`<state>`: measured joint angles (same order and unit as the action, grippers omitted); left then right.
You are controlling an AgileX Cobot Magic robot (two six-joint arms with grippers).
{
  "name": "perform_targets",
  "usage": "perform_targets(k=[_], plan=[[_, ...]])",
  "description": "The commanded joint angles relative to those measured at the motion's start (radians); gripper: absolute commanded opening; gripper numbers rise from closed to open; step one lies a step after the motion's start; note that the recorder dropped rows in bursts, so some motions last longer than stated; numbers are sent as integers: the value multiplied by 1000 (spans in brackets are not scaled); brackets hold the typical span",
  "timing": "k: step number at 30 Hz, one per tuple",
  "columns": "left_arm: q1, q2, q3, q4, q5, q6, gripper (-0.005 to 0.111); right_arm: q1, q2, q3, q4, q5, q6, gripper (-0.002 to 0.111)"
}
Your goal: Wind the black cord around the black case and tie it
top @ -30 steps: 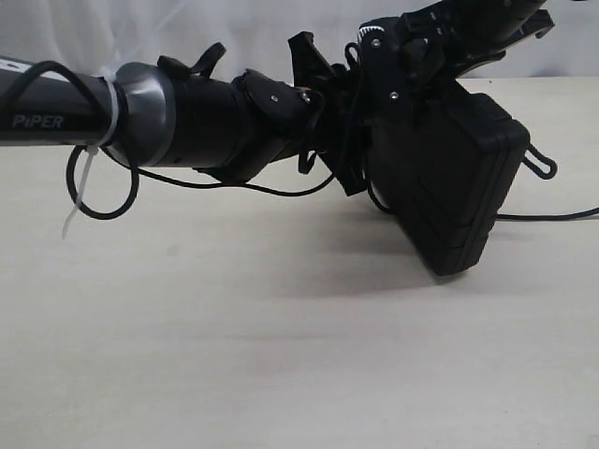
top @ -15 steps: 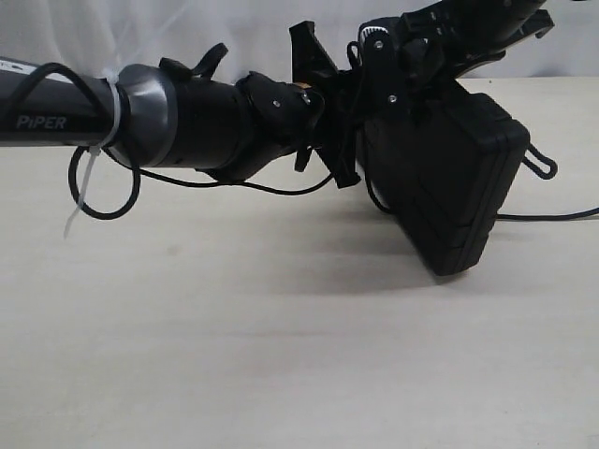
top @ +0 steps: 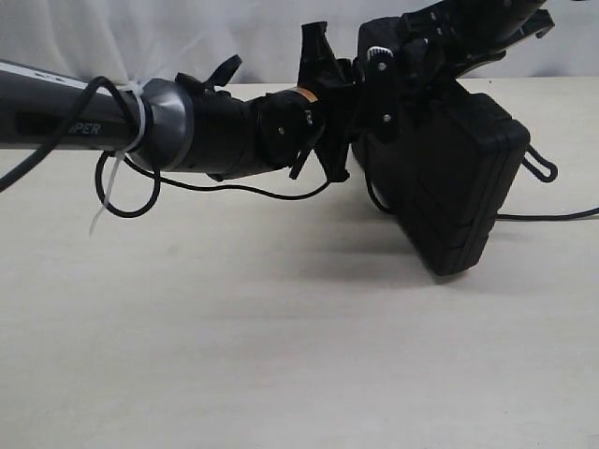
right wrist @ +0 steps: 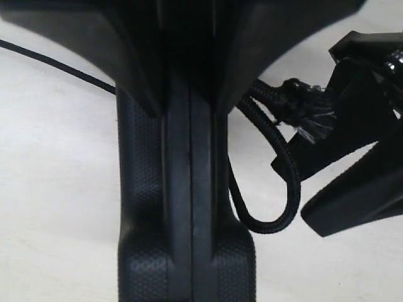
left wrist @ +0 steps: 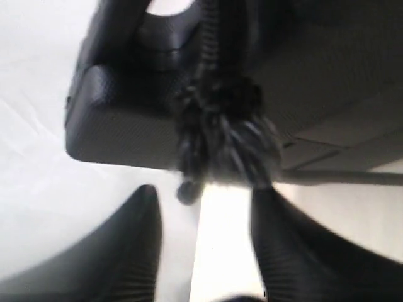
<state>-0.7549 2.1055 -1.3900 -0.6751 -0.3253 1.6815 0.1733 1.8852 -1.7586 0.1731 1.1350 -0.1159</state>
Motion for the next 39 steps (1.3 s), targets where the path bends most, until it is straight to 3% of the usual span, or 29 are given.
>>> perform_targets(k=[1,6,13,24,30,33,36,39], plan=[[-2,2,-8,112,27,-130,19,4,21,22,-2,86,-4,4],[-2,2,-8,306,23,-342,0,4,21,22,-2,86,-4,4],[-2,2,-8,543,13,-603,0,4,21,22,-2,86,-4,4],[-54,2,-8,588,13,-666,0,4,21,22,-2,86,-4,4],[-37,2,-8,567,38,-666,1,4,21,22,-2,86,-4,4],[-35,-10,-8,527,62,-666,14,4,21,22,-2,86,-4,4],[-35,-30,-8,523,91,-666,46,4,21,22,-2,86,-4,4],[-31,-63,-8,525,206,-657,57,4,21,29,-2,86,-4,4]])
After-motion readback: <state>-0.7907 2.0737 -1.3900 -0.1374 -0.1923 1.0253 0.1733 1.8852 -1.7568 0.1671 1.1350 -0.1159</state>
